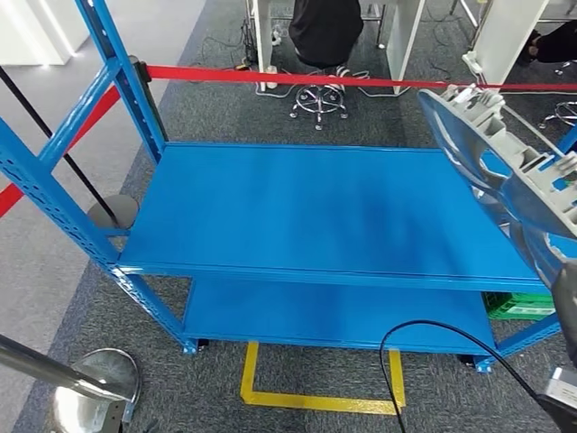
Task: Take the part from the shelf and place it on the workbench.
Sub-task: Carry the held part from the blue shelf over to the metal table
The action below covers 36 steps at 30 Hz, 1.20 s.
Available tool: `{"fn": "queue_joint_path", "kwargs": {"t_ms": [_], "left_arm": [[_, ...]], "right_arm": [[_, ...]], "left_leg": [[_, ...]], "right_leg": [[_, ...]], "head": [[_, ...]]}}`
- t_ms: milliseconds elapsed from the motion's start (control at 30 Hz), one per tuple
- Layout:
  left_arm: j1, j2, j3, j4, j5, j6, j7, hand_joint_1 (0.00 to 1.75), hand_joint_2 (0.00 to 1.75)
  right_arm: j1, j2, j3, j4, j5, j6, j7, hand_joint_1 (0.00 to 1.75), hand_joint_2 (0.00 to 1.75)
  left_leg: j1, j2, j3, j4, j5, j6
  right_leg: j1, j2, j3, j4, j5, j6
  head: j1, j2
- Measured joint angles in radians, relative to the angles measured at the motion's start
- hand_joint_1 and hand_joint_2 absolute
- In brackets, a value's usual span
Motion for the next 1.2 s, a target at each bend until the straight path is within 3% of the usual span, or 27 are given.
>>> {"fn": "queue_joint_path", "kwargs": {"t_ms": [67,100,133,200,233,300,333,400,433,500,533,600,667,700,733,767,833,900,933,1033,1067,1100,1167,1200], "left_arm": [[0.000,0.004,0.000,0.002,0.000,0.003,0.000,0.00,1.75],[0.001,0.008,0.000,0.003,-0.001,0.006,0.002,0.00,1.75],[0.001,0.009,0.000,0.007,-0.002,0.009,0.003,0.00,1.75],[-0.001,0.012,0.000,0.014,-0.006,0.014,0.007,0.00,1.75],[-0.003,0.013,0.000,0.016,-0.007,0.015,0.008,0.00,1.75],[-0.004,0.015,0.000,0.018,-0.008,0.018,0.007,0.00,1.75],[-0.005,0.016,0.000,0.019,-0.009,0.019,0.007,0.00,1.75],[-0.010,0.018,0.000,0.019,-0.010,0.022,0.007,0.00,1.75],[-0.013,0.018,0.000,0.019,-0.011,0.024,0.007,0.00,1.75],[-0.012,0.018,0.000,0.021,-0.014,0.026,0.010,0.00,1.75],[-0.010,0.019,0.000,0.022,-0.016,0.027,0.012,0.00,1.75],[-0.008,0.020,0.001,0.024,-0.019,0.030,0.017,0.00,1.75],[-0.008,0.023,0.001,0.026,-0.020,0.031,0.019,0.00,1.75],[-0.008,0.024,0.001,0.026,-0.021,0.030,0.019,0.00,1.75],[-0.008,0.025,0.001,0.027,-0.021,0.030,0.019,0.00,1.75],[-0.008,0.025,0.001,0.028,-0.021,0.029,0.019,0.00,1.75],[-0.008,0.025,0.001,0.029,-0.021,0.028,0.019,0.00,1.75],[-0.008,0.026,0.001,0.030,-0.021,0.026,0.014,0.00,1.75],[-0.008,0.027,0.001,0.030,-0.020,0.023,0.009,0.00,1.75],[-0.005,0.030,0.001,0.032,-0.018,0.017,-0.003,0.00,1.75],[-0.004,0.032,0.001,0.032,-0.018,0.016,-0.004,0.00,1.75],[-0.002,0.033,0.001,0.033,-0.019,0.015,-0.005,0.00,1.75],[-0.002,0.033,0.001,0.035,-0.019,0.013,-0.005,0.00,1.75],[-0.003,0.034,0.001,0.036,-0.020,0.013,-0.006,0.00,1.75]], "right_arm": [[0.003,0.002,-0.004,-0.002,0.000,0.002,-0.001,1.75,1.75],[0.005,0.003,-0.007,-0.003,0.001,0.005,-0.002,1.75,1.75],[0.008,0.007,-0.012,-0.004,0.002,0.006,-0.003,1.75,1.75],[0.014,0.014,-0.018,-0.006,0.002,0.009,-0.006,1.75,1.75],[0.016,0.017,-0.020,-0.007,-0.002,0.011,-0.007,1.75,1.75],[0.017,0.019,-0.020,-0.007,-0.013,0.016,-0.005,1.75,1.75],[0.017,0.021,-0.021,-0.007,-0.019,0.017,-0.003,1.75,1.75],[0.015,0.027,-0.022,-0.009,-0.027,0.016,0.003,1.75,1.75],[0.015,0.034,-0.024,-0.012,-0.030,0.013,0.006,1.75,1.75],[0.014,0.051,-0.029,-0.020,-0.035,0.006,0.009,1.75,1.75],[0.014,0.059,-0.032,-0.024,-0.035,0.004,0.009,1.75,1.75],[0.014,0.069,-0.040,-0.029,-0.033,0.004,0.009,1.75,1.75],[0.014,0.076,-0.047,-0.032,-0.029,0.005,0.008,1.75,1.75],[0.014,0.080,-0.049,-0.032,-0.028,0.005,0.008,1.75,1.75],[0.014,0.083,-0.050,-0.032,-0.027,0.005,0.008,1.75,1.75],[0.014,0.085,-0.051,-0.032,-0.027,0.005,0.008,1.75,1.75],[0.013,0.089,-0.053,-0.032,-0.026,0.005,0.008,1.75,1.75],[0.011,0.093,-0.054,-0.032,-0.024,0.005,0.009,1.75,1.75],[0.010,0.095,-0.055,-0.033,-0.025,0.006,0.010,1.75,1.75],[0.009,0.100,-0.057,-0.034,-0.037,0.008,0.013,1.75,1.75],[0.009,0.101,-0.058,-0.035,-0.044,0.009,0.012,1.75,1.75],[0.009,0.103,-0.060,-0.035,-0.050,0.009,0.010,1.75,1.75],[0.009,0.106,-0.064,-0.036,-0.056,0.009,0.007,1.75,1.75],[0.010,0.107,-0.065,-0.036,-0.056,0.009,0.006,1.75,1.75]], "left_leg": [[-0.003,-0.003,-0.005,0.004,0.004,-0.010],[-0.003,-0.001,-0.012,0.008,0.005,-0.020],[-0.003,0.007,-0.038,0.073,-0.044,-0.030],[-0.002,0.024,-0.087,0.226,-0.145,-0.044],[-0.003,0.030,-0.097,0.292,-0.184,-0.043],[-0.005,0.030,-0.036,0.236,-0.140,-0.035],[-0.008,0.031,0.015,0.171,-0.123,-0.029],[-0.014,0.032,0.100,0.046,-0.117,-0.018],[-0.017,0.032,0.119,0.013,-0.123,-0.014],[-0.019,0.031,0.116,-0.002,-0.118,-0.004],[-0.018,0.032,0.110,-0.003,-0.110,0.003],[-0.015,0.035,0.094,-0.006,-0.090,0.015],[-0.016,0.036,0.072,-0.006,-0.072,0.022],[-0.016,0.036,0.060,-0.006,-0.062,0.022],[-0.017,0.036,0.047,-0.005,-0.051,0.022],[-0.018,0.036,0.034,-0.005,-0.041,0.021],[-0.018,0.034,0.011,-0.003,-0.021,0.015],[-0.020,0.032,-0.002,-0.001,-0.004,0.006],[-0.020,0.032,-0.005,-0.001,0.004,0.001],[-0.018,0.030,-0.016,-0.001,0.018,-0.018],[-0.018,0.030,-0.024,0.012,-0.002,-0.024],[-0.017,0.031,-0.038,0.045,-0.042,-0.029],[-0.014,0.032,-0.073,0.165,-0.147,-0.038],[-0.013,0.032,-0.087,0.230,-0.182,-0.041]], "right_leg": [[0.001,0.012,0.021,-0.032,0.005,-0.008],[0.002,0.015,0.016,-0.036,0.008,-0.024],[0.003,0.012,-0.006,-0.031,0.025,-0.045],[0.008,-0.002,-0.052,-0.028,0.052,-0.073],[0.011,-0.008,-0.071,-0.027,0.066,-0.077],[0.014,-0.012,-0.092,-0.027,0.083,-0.074],[0.016,-0.014,-0.100,-0.027,0.090,-0.070],[0.019,-0.018,-0.111,-0.026,0.105,-0.062],[0.019,-0.021,-0.114,-0.026,0.113,-0.056],[0.017,-0.024,-0.118,-0.031,0.127,-0.044],[0.015,-0.023,-0.123,-0.027,0.120,-0.038],[0.014,-0.019,-0.146,0.030,0.056,-0.028],[0.015,-0.017,-0.179,0.156,-0.038,-0.022],[0.015,-0.017,-0.189,0.213,-0.063,-0.020],[0.015,-0.017,-0.185,0.245,-0.066,-0.019],[0.016,-0.017,-0.163,0.242,-0.049,-0.020],[0.016,-0.016,-0.070,0.136,-0.003,-0.025],[0.017,-0.012,0.029,-0.005,-0.004,-0.032],[0.019,-0.010,0.051,-0.045,-0.014,-0.036],[0.022,-0.010,0.039,-0.061,-0.003,-0.060],[0.020,-0.012,0.030,-0.062,0.008,-0.070],[0.018,-0.014,0.018,-0.063,0.021,-0.077],[0.018,-0.015,-0.011,-0.062,0.047,-0.084],[0.018,-0.016,-0.027,-0.062,0.059,-0.083]], "head": [[0.000,0.000],[-0.002,0.000],[-0.006,0.000],[-0.013,0.000],[-0.016,0.000],[-0.016,0.000],[-0.016,0.000],[-0.016,0.000],[-0.016,0.000],[-0.016,0.000],[-0.016,0.000],[-0.014,0.000],[-0.011,0.000],[-0.011,0.000],[-0.011,0.000],[-0.011,0.000],[-0.011,0.000],[-0.012,0.000],[-0.011,0.000],[-0.006,0.000],[-0.008,0.000],[-0.011,0.000],[-0.015,0.000],[-0.015,0.000]]}}
